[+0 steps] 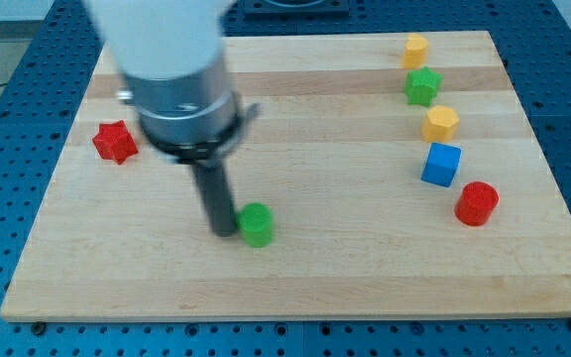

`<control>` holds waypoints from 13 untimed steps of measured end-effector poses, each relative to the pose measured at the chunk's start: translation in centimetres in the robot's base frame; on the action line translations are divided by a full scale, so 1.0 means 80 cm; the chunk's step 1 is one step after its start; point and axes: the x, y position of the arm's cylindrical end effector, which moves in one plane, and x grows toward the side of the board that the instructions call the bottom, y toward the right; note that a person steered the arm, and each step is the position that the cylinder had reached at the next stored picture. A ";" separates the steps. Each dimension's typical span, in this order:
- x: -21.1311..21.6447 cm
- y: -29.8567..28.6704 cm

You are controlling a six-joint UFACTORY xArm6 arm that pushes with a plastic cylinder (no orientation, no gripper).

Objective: Adjust the green circle blue cube and yellow hexagon to the right side

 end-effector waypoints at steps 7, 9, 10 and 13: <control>0.032 0.216; -0.075 0.210; -0.097 0.266; -0.180 0.230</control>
